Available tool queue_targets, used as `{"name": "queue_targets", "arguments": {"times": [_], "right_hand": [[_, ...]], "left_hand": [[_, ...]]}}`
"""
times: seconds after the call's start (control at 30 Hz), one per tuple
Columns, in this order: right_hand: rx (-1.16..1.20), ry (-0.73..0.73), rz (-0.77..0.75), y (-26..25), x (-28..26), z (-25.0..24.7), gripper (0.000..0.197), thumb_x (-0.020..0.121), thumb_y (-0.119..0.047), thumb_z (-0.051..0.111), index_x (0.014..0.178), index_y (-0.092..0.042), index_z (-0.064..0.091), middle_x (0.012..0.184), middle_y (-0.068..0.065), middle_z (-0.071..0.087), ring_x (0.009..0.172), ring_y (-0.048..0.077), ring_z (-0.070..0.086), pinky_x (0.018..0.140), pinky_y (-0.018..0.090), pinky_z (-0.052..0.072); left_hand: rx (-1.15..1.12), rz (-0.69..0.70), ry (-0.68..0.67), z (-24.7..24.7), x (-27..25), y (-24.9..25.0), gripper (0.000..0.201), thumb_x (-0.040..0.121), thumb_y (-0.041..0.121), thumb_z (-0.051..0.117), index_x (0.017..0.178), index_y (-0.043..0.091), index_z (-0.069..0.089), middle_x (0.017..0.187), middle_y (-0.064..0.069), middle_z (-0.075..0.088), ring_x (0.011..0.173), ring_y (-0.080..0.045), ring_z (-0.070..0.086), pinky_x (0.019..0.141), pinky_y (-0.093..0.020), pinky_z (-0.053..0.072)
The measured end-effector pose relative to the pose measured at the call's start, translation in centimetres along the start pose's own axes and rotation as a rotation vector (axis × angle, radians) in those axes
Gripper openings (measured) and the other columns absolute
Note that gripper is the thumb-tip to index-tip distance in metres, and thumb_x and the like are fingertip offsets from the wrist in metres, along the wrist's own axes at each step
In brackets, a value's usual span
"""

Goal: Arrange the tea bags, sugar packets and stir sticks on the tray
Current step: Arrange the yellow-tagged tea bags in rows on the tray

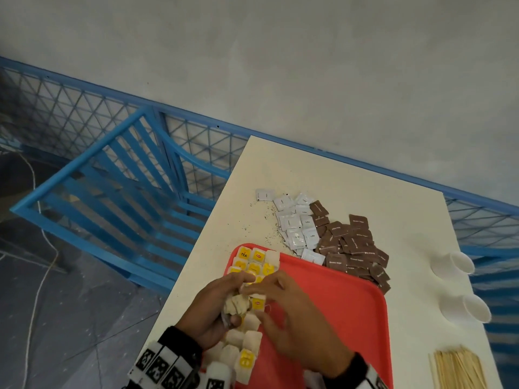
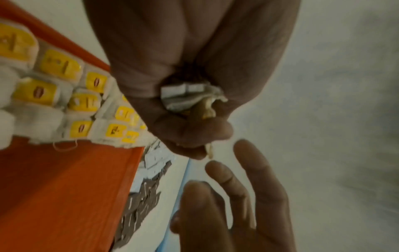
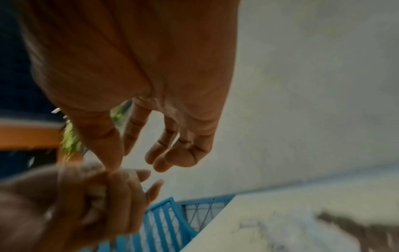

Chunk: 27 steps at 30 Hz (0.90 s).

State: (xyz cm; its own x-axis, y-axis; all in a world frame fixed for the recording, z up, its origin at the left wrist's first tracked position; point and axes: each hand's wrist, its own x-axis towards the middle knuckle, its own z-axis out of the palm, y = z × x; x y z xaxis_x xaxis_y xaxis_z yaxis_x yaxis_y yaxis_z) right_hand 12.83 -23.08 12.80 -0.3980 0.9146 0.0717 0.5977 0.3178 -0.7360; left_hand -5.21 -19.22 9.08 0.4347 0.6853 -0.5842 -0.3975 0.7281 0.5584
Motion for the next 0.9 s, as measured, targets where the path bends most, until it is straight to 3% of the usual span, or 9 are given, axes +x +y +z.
{"name": "queue_targets", "arguments": {"times": [0.03, 0.1, 0.2, 0.33, 0.43, 0.57, 0.7, 0.8, 0.9], "right_hand": [[-0.111, -0.015, -0.061, 0.2, -0.4, -0.2, 0.043, 0.086, -0.018, 0.062, 0.122, -0.041, 0.057, 0.115, -0.008, 0.051, 0.102, 0.008, 0.051, 0.087, 0.020, 0.044], [-0.209, 0.007, -0.128, 0.9, -0.8, -0.5, 0.032, 0.088, -0.025, 0.062, 0.116, -0.040, 0.063, 0.117, -0.006, 0.052, 0.101, 0.013, 0.051, 0.086, 0.025, 0.046], [-0.134, 0.065, -0.114, 1.4, -1.7, -1.7, 0.017, 0.092, -0.041, 0.062, 0.105, -0.036, 0.072, 0.110, -0.010, 0.057, 0.095, 0.012, 0.054, 0.081, 0.031, 0.049], [-0.039, 0.082, -0.058, 1.4, -2.8, -3.1, 0.011, 0.093, -0.036, 0.064, 0.099, -0.032, 0.073, 0.102, -0.017, 0.063, 0.097, 0.007, 0.057, 0.082, 0.025, 0.047], [0.197, 0.163, 0.076, 1.1, -3.2, -4.7, 0.010, 0.091, -0.033, 0.068, 0.089, -0.025, 0.073, 0.083, -0.015, 0.067, 0.073, 0.000, 0.056, 0.067, 0.015, 0.040], [0.498, 0.205, 0.234, 1.3, -3.8, -7.0, 0.013, 0.086, -0.031, 0.071, 0.083, -0.018, 0.075, 0.071, -0.002, 0.068, 0.066, 0.007, 0.056, 0.065, 0.024, 0.045], [0.489, 0.224, 0.260, 1.6, -3.8, -8.4, 0.009, 0.086, -0.026, 0.072, 0.080, -0.019, 0.075, 0.071, 0.003, 0.068, 0.065, 0.007, 0.054, 0.064, 0.025, 0.043], [0.430, 0.191, 0.239, 1.3, -3.5, -9.4, 0.009, 0.087, -0.025, 0.073, 0.080, -0.020, 0.075, 0.072, 0.009, 0.065, 0.064, 0.007, 0.049, 0.061, 0.019, 0.039], [0.406, 0.228, 0.197, 0.9, -2.7, -9.7, 0.007, 0.086, -0.021, 0.076, 0.081, -0.016, 0.074, 0.065, 0.001, 0.059, 0.062, 0.005, 0.046, 0.059, 0.018, 0.039]], "left_hand": [[0.005, -0.021, -0.027, 0.5, 0.0, -0.3, 0.037, 0.087, 0.035, 0.072, 0.109, 0.006, 0.067, 0.081, -0.010, 0.054, 0.055, -0.013, 0.056, 0.033, -0.019, 0.039], [0.018, -0.050, -0.058, 1.3, 0.1, -0.8, 0.036, 0.086, 0.033, 0.074, 0.109, 0.005, 0.068, 0.080, -0.009, 0.056, 0.054, -0.012, 0.055, 0.033, -0.017, 0.039], [0.046, -0.055, -0.104, 3.1, 0.0, -1.3, 0.029, 0.091, 0.031, 0.068, 0.103, 0.004, 0.070, 0.075, -0.009, 0.058, 0.046, -0.010, 0.051, 0.031, -0.015, 0.036], [0.111, -0.050, -0.116, 5.2, -0.5, -1.7, 0.024, 0.095, 0.026, 0.056, 0.085, 0.010, 0.071, 0.061, -0.007, 0.053, 0.039, -0.007, 0.044, 0.029, -0.015, 0.031], [0.212, -0.050, -0.072, 6.1, -0.5, -2.2, 0.021, 0.100, 0.022, 0.053, 0.092, 0.011, 0.068, 0.063, -0.008, 0.053, 0.044, -0.011, 0.047, 0.029, -0.015, 0.029], [0.231, -0.010, -0.068, 7.4, -0.8, -2.2, 0.028, 0.086, 0.033, 0.068, 0.094, 0.007, 0.062, 0.064, -0.004, 0.048, 0.042, -0.009, 0.041, 0.029, -0.014, 0.023], [0.314, 0.185, -0.047, 8.5, -1.9, -0.9, 0.043, 0.079, 0.048, 0.069, 0.098, 0.011, 0.063, 0.067, -0.004, 0.041, 0.044, -0.008, 0.026, 0.035, -0.013, 0.018], [0.583, 0.415, -0.094, 9.7, -3.1, 0.5, 0.029, 0.085, 0.033, 0.070, 0.109, 0.015, 0.069, 0.055, 0.008, 0.043, 0.040, -0.005, 0.030, 0.036, -0.016, 0.025], [0.752, 0.549, -0.097, 10.7, -3.8, 1.3, 0.012, 0.090, 0.015, 0.068, 0.089, 0.002, 0.069, 0.046, 0.017, 0.051, 0.036, 0.002, 0.040, 0.041, -0.007, 0.030]]}}
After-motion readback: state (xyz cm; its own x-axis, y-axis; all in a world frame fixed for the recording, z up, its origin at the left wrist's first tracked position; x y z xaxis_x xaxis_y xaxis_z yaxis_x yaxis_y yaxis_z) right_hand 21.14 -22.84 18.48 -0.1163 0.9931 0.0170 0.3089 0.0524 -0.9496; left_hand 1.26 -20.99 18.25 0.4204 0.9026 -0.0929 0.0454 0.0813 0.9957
